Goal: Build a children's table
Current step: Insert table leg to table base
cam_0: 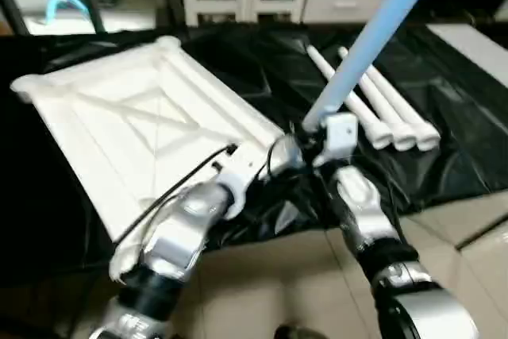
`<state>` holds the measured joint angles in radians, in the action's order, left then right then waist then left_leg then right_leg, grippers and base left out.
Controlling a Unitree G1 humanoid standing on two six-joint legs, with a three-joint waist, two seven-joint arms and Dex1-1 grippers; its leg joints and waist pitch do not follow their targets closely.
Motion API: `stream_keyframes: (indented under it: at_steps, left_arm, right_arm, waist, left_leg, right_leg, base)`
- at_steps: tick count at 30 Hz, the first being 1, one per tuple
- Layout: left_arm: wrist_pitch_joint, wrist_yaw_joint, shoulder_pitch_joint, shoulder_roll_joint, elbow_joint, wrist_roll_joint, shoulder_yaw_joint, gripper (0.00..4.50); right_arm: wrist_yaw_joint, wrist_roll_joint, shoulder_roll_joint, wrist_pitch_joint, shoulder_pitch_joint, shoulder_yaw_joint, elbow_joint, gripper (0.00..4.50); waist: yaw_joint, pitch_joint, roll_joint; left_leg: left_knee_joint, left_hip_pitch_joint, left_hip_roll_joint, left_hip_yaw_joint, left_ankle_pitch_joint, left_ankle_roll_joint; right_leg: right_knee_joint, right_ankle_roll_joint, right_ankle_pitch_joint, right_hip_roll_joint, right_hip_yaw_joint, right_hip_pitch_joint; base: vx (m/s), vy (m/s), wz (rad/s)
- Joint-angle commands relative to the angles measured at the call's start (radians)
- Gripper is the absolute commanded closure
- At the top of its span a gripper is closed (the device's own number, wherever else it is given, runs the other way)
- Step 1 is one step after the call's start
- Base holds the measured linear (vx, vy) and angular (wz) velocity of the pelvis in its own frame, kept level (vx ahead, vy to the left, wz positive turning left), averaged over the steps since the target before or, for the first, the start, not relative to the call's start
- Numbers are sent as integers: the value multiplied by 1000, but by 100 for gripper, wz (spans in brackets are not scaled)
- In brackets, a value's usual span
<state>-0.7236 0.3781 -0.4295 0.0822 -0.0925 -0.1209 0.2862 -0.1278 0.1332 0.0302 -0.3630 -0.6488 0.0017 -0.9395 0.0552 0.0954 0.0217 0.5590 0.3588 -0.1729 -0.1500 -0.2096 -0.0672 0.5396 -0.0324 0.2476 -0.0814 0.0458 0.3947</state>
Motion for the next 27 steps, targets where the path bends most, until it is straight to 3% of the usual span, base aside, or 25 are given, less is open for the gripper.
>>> stream_keyframes:
  at_steps: [1, 3, 6, 7, 8, 10, 12, 15, 17, 19, 20, 21, 23, 24, 25, 27]
  left_arm:
    - [-37, -145, -22, 31, -4, -71, -115, 450]
    - [-44, -149, -26, 29, -4, -70, -112, 450]
    - [-43, -143, -27, 32, -2, -68, -107, 450]
    - [-24, -115, -26, 41, -3, -52, -96, 450]
    - [-23, -111, -25, 42, -4, -49, -95, 450]
    - [57, -27, -15, 112, -17, -49, -35, 450]
    - [106, 7, -11, 151, -27, -61, -5, 450]
    - [151, 72, -2, 216, -30, -75, 35, 450]
    - [218, 137, 0, 266, -42, -77, 57, 450]
    - [291, 194, -2, 306, -51, -78, 76, 450]
    - [321, 217, -4, 323, -55, -73, 86, 450]
    - [415, 274, -4, 354, -62, -51, 108, 450]
    - [436, 301, -5, 371, -64, -42, 122, 450]
    - [465, 330, -7, 387, -72, -40, 140, 450]
    - [483, 348, -9, 397, -79, -39, 150, 450]
    - [512, 394, -12, 406, -91, -26, 162, 450]
  right_arm:
    - [151, -12, 51, 106, 92, -84, -177, 264]
    - [169, -11, 47, 105, 88, -88, -182, 264]
    - [165, 2, 38, 104, 85, -98, -185, 264]
    - [120, 28, 27, 93, 76, -110, -184, 264]
    - [111, 33, 25, 90, 74, -112, -184, 264]
    - [-55, 82, 27, 51, 43, -116, -146, 264]
    - [-138, 101, 36, 43, 31, -112, -120, 264]
    - [-298, 144, 62, 63, 18, -101, -53, 264]
    - [-450, 211, 96, 131, 11, -103, 32, 264]
    - [-571, 267, 135, 203, 11, -103, 108, 264]
    - [-625, 285, 156, 234, 12, -103, 136, 264]
    - [-712, 303, 193, 285, 12, -101, 163, 264]
    - [-755, 303, 214, 298, 11, -98, 166, 264]
    - [-801, 302, 240, 317, 8, -94, 165, 264]
    - [-832, 303, 256, 331, 6, -91, 164, 264]
    - [-906, 298, 294, 368, 2, -73, 158, 264]
  waist:
    - [5, -38, -3]
    - [-1, -40, -2]
    - [0, -38, 1]
    - [1, -37, 1]
    - [2, -39, -1]
    - [2, -41, 1]
    - [3, -43, 0]
    - [-5, -49, 0]
    - [-11, -52, 3]
    - [-14, -61, 4]
    - [-15, -64, 4]
    - [-20, -64, 4]
    - [-22, -67, 3]
    - [-22, -69, 2]
    - [-25, -76, 0]
    - [-29, -80, 3]
  left_leg:
    - [-94, -8, -42, 17, -514, 9]
    - [-90, -4, -47, 4, -412, 22]
    - [-92, -3, -49, -2, -417, 22]
    - [-92, -8, -49, -1, -469, 13]
    - [-92, -4, -48, 2, -473, 7]
    - [-92, -2, -48, 4, -486, 14]
    - [-91, 3, -50, 1, -456, 22]
    - [-85, 2, -53, -9, -373, 54]
    - [-82, 5, -53, -12, -333, 69]
    - [-75, 8, -55, -16, -247, 90]
    - [-70, 6, -56, -21, -214, 107]
    - [-67, 4, -54, -25, -231, 122]
    - [-59, 2, -53, -30, -203, 125]
    - [-57, 5, -53, -31, -172, 131]
    - [-50, 9, -52, -34, -91, 145]
    - [-39, 6, -49, -41, 4, 172]
  right_leg:
    - [-68, -70, 342, -52, -22, -13]
    - [-60, -102, 270, -53, -31, -9]
    - [-59, -109, 274, -48, -28, -6]
    - [-64, -94, 340, -50, -28, 0]
    - [-63, -86, 345, -51, -27, -3]
    - [-64, -79, 349, -52, -26, -3]
    - [-59, -91, 303, -53, -30, -7]
    - [-51, -136, 220, -53, -34, -11]
    - [-51, -151, 244, -54, -36, -16]
    - [-41, -176, 162, -53, -36, -23]
    - [-36, -198, 120, -52, -35, -19]
    - [-38, -205, 133, -47, -35, -13]
    - [-29, -222, 105, -48, -37, -12]
    - [-24, -230, 73, -48, -35, -16]
    - [-9, -251, -18, -46, -33, -24]
    - [6, -284, -155, -41, -34, -26]
  base:
    - [0, 0, 0]
    - [0, 0, 0]
    - [0, 0, 0]
    - [0, 0, 0]
    - [0, 0, 0]
    - [0, 0, 0]
    - [0, 0, 0]
    - [0, 0, 0]
    - [0, 0, 0]
    - [0, 0, 0]
    - [0, 0, 0]
    - [62, -36, 7]
    - [70, -38, 8]
    - [79, -40, 1]
    - [79, -40, 1]
    - [66, -23, -4]
